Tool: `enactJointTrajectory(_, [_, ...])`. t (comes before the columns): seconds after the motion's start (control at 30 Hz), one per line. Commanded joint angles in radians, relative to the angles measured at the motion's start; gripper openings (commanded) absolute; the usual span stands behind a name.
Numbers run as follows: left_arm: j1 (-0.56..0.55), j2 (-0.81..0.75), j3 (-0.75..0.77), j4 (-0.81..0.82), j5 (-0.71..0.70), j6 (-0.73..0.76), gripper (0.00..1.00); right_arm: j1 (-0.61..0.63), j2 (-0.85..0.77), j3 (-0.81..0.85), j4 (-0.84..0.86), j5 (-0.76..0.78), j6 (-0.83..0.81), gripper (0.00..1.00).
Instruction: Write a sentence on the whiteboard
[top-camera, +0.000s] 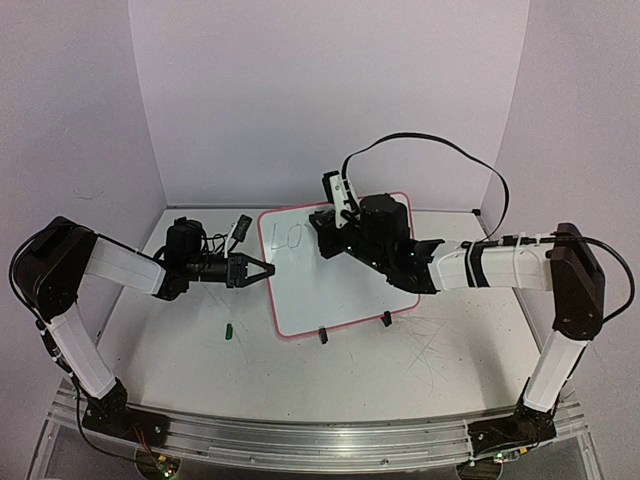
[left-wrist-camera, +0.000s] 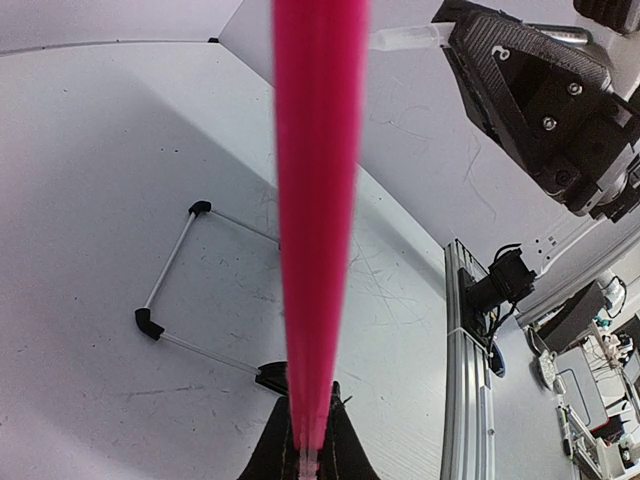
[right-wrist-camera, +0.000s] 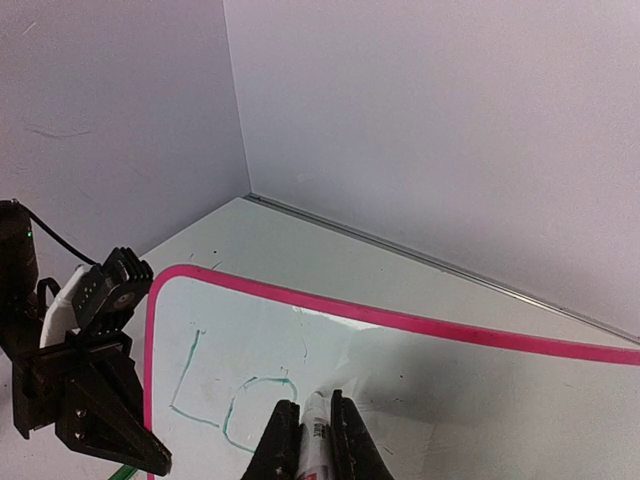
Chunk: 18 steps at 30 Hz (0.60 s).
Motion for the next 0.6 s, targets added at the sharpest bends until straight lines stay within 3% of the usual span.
enactJointTrajectory(0.0, [0.004, -0.003, 0.032, 0.016, 0.005, 0.015, 0.0, 0.004, 0.01, 0.025, 0.007, 0.041, -0.004, 0.0])
enactJointTrajectory(0.57, [0.005, -0.008, 0.035, 0.012, 0.005, 0.015, 0.0, 0.007, -0.025, -0.052, -0.014, 0.047, 0.035, 0.0])
